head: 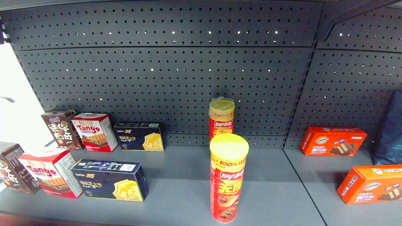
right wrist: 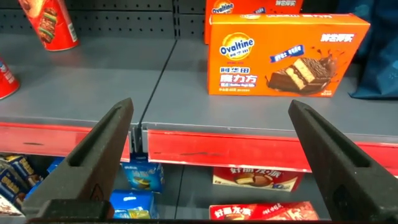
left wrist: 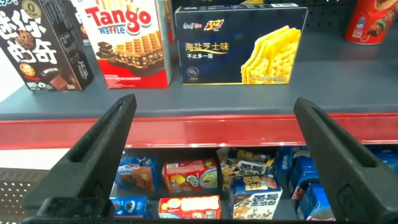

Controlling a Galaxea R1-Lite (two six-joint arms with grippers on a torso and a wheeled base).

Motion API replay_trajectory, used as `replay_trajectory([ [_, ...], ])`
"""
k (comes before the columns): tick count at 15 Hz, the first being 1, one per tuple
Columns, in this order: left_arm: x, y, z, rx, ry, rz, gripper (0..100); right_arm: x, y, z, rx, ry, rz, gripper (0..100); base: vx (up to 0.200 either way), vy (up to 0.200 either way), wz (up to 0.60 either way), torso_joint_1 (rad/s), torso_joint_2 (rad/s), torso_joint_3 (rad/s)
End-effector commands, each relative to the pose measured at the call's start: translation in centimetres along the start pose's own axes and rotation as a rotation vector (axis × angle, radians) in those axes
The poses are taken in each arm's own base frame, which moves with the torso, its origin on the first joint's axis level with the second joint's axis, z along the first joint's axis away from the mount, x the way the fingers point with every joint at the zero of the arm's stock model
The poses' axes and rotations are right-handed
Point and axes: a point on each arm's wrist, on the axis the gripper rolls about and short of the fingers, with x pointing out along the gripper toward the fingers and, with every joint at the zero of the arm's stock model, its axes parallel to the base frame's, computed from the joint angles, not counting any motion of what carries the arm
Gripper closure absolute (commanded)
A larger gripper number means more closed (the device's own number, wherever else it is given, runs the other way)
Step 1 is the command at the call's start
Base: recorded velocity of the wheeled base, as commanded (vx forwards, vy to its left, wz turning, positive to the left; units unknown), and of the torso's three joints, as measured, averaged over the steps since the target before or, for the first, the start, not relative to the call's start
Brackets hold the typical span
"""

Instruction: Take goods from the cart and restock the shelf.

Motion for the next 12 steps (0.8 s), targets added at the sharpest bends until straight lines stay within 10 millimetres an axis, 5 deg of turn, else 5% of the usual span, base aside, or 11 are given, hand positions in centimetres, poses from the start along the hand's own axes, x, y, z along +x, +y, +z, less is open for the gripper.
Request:
replay_trajectory([
  [1,0.01,0.00,0.00,-0.001,0.001,0.000,0,0.00,0.00,0.00,0.000,-0.001,0.001,0,0.000,0.000,0.00,0.000,0.00,0.000],
  [12,0.01,0.01,0.00,-0.002,0.001,0.003,0,0.00,0.00,0.00,0.000,-0.001,0.001,0,0.000,0.000,-0.11,0.000,0.00,0.000],
])
